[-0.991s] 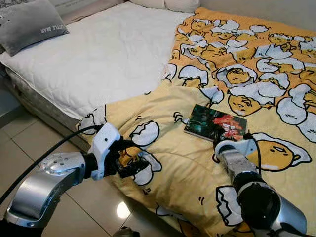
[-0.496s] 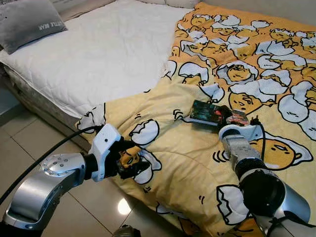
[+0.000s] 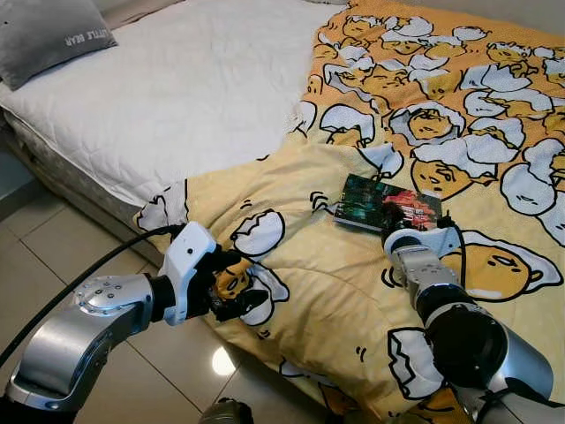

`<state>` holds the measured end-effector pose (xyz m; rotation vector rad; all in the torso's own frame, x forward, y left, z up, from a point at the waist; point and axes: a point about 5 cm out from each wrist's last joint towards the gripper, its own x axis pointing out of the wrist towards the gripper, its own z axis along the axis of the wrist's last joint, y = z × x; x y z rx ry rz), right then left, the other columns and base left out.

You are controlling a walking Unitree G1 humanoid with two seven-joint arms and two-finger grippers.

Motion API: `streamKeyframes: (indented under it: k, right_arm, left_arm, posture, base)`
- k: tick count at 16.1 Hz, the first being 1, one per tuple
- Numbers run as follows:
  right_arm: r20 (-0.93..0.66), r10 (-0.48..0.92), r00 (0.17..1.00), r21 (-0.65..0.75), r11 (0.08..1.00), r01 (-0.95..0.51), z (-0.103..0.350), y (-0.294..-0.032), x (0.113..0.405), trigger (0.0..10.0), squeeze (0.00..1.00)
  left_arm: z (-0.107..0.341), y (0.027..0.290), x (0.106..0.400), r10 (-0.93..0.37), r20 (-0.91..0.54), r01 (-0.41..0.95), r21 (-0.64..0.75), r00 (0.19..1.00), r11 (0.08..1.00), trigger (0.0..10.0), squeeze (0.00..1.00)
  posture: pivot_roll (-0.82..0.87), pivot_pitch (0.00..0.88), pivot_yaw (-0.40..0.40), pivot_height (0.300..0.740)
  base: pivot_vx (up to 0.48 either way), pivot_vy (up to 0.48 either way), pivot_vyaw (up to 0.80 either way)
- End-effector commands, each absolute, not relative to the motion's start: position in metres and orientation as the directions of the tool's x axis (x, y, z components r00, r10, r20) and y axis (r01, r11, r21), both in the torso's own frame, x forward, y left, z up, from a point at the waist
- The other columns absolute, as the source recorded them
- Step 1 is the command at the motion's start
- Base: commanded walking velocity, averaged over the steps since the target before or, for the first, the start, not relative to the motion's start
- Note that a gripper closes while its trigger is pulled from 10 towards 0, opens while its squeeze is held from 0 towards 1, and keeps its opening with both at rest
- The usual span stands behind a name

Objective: Clean up the room

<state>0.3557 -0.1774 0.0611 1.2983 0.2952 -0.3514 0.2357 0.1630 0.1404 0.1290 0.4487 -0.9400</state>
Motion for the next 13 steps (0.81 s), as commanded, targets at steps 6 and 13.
streamKeyframes:
  k: [6,13]
  right_arm:
    - [-0.403,-0.076,0.912,0.881,0.239,0.409,0.0656,-0.1711,0.3595,0.0,0.0]
    - [-0.397,-0.08,0.914,0.882,0.242,0.404,0.0644,-0.1733,0.3584,0.0,0.0]
  left_arm:
    - [0.1414,0.1619,0.2336,-0.751,-0.425,0.803,-0.089,0.505,0.59,10.0,0.96]
    - [0.1452,0.1543,0.2366,-0.786,-0.38,0.822,-0.101,0.488,0.56,10.0,0.97]
  posture:
    - [0.05,0.11,0.04,0.74]
    - [0.04,0.084,0.037,0.74]
  base:
    - [0.0,0.0,0.0]
    - [0.0,0.0,0.0]
